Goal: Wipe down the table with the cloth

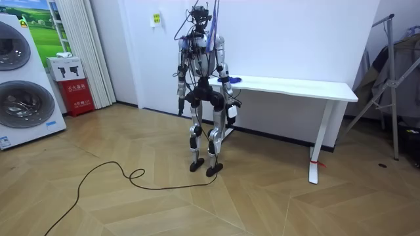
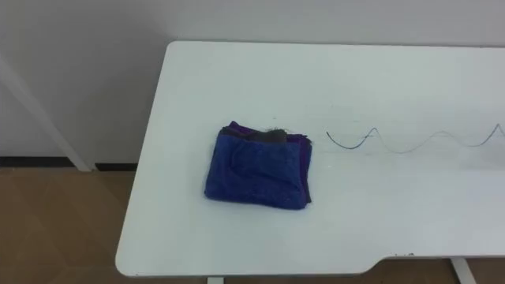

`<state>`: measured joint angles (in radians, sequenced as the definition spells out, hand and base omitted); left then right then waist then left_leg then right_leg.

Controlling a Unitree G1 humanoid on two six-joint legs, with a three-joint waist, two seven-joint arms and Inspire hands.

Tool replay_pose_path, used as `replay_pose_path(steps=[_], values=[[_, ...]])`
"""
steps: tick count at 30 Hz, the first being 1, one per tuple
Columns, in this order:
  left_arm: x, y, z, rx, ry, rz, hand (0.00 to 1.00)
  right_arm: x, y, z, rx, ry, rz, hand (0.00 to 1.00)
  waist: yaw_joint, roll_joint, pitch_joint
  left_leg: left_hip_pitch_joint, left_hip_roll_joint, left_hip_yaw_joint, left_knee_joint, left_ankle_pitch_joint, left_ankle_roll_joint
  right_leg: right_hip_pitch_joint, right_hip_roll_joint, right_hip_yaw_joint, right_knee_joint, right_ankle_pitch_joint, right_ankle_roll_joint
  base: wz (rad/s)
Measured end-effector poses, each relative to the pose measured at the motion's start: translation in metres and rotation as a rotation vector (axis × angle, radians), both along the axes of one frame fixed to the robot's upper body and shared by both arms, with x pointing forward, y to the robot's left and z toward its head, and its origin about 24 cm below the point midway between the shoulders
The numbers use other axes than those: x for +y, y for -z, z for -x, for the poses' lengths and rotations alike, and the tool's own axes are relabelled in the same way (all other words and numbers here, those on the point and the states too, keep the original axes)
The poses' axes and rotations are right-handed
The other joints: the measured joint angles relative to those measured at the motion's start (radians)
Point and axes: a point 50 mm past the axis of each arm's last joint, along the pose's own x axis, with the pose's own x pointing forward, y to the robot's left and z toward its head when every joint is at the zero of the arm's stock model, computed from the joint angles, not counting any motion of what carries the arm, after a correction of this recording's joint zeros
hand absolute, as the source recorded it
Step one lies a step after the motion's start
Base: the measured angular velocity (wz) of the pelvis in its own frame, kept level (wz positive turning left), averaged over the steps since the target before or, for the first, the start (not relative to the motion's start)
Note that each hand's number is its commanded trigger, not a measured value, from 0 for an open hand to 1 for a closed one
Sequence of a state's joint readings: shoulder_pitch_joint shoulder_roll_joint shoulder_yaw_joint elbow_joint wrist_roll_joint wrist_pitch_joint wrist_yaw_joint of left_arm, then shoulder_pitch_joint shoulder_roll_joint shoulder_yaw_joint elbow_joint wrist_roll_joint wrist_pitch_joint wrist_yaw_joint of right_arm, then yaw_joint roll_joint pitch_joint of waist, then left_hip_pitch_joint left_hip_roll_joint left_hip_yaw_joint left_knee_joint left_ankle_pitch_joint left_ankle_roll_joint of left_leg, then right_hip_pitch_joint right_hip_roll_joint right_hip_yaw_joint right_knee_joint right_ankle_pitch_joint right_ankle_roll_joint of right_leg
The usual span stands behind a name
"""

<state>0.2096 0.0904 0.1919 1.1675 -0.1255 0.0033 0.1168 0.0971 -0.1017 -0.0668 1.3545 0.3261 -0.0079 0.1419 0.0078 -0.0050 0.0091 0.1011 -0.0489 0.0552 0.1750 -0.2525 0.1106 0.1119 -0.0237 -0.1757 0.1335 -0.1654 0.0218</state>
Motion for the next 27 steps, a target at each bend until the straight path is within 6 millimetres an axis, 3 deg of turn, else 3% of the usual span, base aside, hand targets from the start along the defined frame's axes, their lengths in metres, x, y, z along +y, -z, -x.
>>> replay_pose_path(steps=[16,21,25,27], values=[[0.001,-0.001,-0.007,-0.019,0.001,-0.004,0.00,-0.001,0.000,0.007,0.021,0.103,-0.002,0.00,0.001,-0.006,0.0002,0.015,0.001,-0.001,-0.009,0.000,0.000,0.008,0.008,0.010,0.001,0.000,0.000,0.00],[0.004,-0.001,0.001,-0.001,-0.055,-0.008,0.00,-0.008,0.000,0.026,0.065,0.323,0.034,0.00,-0.007,-0.009,-0.0014,0.017,0.000,-0.003,-0.009,0.000,0.000,0.012,0.007,0.009,0.000,0.000,0.000,0.02],[0.019,-0.004,0.022,0.043,-0.167,-0.039,0.00,-0.025,-0.005,0.048,0.096,0.638,0.102,0.00,-0.060,-0.024,0.0020,0.035,-0.001,-0.014,-0.009,0.000,0.000,0.033,0.007,0.011,0.002,-0.003,-0.003,0.08],[0.024,-0.006,0.027,0.047,-0.199,-0.055,0.00,-0.038,-0.008,0.049,0.095,0.776,0.157,0.00,-0.078,-0.033,-0.0004,0.036,-0.001,-0.010,-0.009,0.000,0.000,0.030,0.008,0.023,0.003,-0.003,-0.003,-0.12]])
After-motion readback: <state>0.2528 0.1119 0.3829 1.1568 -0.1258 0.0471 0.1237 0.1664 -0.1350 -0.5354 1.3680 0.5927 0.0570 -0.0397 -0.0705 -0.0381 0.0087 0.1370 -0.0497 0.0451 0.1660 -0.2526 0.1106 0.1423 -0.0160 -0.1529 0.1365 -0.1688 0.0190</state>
